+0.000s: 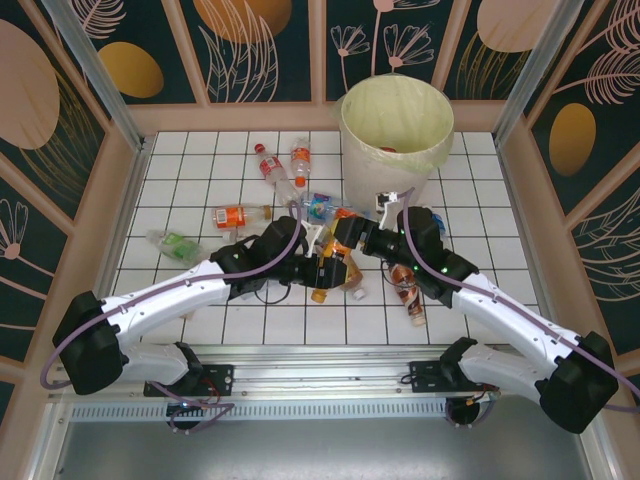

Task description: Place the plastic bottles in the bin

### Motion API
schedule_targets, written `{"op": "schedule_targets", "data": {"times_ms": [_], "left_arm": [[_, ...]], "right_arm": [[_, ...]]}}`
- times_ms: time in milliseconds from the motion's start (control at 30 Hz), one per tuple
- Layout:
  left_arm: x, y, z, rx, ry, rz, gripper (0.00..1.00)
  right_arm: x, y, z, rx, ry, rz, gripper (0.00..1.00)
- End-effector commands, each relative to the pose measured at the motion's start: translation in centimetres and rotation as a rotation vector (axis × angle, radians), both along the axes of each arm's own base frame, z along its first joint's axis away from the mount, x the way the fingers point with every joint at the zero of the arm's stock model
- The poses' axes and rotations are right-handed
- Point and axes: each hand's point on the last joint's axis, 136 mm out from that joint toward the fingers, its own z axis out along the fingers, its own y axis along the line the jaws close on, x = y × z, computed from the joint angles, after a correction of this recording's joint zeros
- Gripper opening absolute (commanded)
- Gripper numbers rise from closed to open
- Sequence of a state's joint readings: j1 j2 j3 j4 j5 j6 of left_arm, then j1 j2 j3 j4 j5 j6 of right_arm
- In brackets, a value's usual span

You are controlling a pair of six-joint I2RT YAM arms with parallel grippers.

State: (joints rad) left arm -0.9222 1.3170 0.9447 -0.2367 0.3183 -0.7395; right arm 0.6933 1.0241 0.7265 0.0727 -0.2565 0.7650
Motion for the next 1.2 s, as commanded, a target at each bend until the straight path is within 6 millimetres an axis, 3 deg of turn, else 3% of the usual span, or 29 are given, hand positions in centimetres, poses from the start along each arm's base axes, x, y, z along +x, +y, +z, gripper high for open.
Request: {"op": "schedule_targets", "data": {"times_ms": [0, 167, 533, 700, 800, 933, 1167], "left_arm": [[-0.4, -0.4, 1.3, -0.055, -0.01, -0.02, 0.66], [-0.5, -0.5, 1.4, -0.064, -0.008, -0.023, 0.66], [-0.4, -0.6, 1.6, -0.067, -0.013, -0.021, 0.68], [-0.2, -0.6, 2.1, -0.066, -0.031, -0.022, 0.74], [0.0, -0.7, 2.8, -0.072, -0.056, -0.021, 0.8], [0.4, -0.1, 3.5, -0.067, -0.099, 0.0, 0.98], [1.3, 1.0, 7.4, -0.095, -0.249, 0.029, 0.99]], "right_arm": [[0.4, 0.2, 1.8, 0.031, -0.046, 0.003, 0.71], [0.4, 0.2, 1.7, 0.027, -0.044, 0.002, 0.66], [0.4, 0.1, 1.7, 0.022, -0.045, 0.001, 0.63], [0.5, 0.1, 2.2, 0.026, -0.052, -0.001, 0.63], [0.7, -0.1, 2.6, 0.025, -0.062, -0.013, 0.63], [1.1, -0.6, 3.2, 0.013, -0.074, -0.043, 0.62], [2.3, -2.5, 3.9, -0.013, -0.089, -0.11, 0.62]]}}
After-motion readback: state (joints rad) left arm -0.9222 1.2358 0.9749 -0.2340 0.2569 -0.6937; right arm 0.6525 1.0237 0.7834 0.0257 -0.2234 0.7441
